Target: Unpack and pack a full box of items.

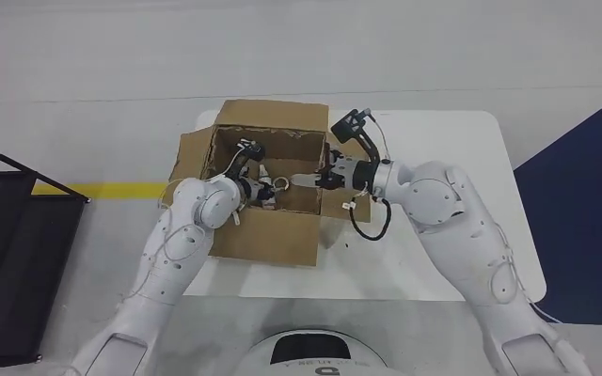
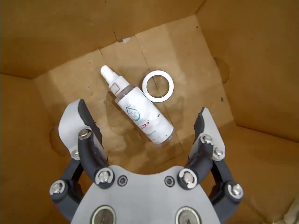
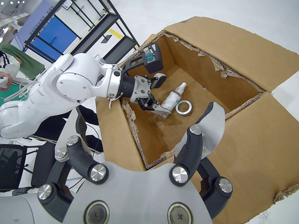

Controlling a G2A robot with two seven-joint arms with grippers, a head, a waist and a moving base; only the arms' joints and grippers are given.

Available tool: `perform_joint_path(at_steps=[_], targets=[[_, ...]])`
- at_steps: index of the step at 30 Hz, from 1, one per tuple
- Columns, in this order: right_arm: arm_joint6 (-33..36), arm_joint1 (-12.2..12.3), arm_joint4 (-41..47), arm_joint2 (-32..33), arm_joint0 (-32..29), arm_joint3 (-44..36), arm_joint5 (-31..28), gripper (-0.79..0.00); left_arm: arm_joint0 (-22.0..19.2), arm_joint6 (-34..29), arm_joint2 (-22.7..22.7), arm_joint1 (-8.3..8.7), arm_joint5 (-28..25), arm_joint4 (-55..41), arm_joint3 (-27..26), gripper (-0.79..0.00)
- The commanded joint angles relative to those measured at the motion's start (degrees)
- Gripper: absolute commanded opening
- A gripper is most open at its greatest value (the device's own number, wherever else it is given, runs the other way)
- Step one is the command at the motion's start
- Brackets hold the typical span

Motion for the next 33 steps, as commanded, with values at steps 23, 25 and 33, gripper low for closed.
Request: perform_joint_path(at_steps=[23,25,33], targets=[[-0.8,1.1,1.2,2.5,-2.1,-0.5,-2.1,0.000,-5.7,0.4,6.4,-1.84,5.6,-2.0,8.8,-0.025],[-0.8,1.1,1.2,2.5,-2.1,-0.5,-2.1,0.000,-6.0,0.5,6.5,-1.91,5.6,-2.3,9.0,-0.259],[-0.8,1.1,1.2,2.5,-2.1,-0.5,-2.1,0.000,-6.6,0.9,6.0,-1.84,5.6,-2.9,9.5,-0.785]])
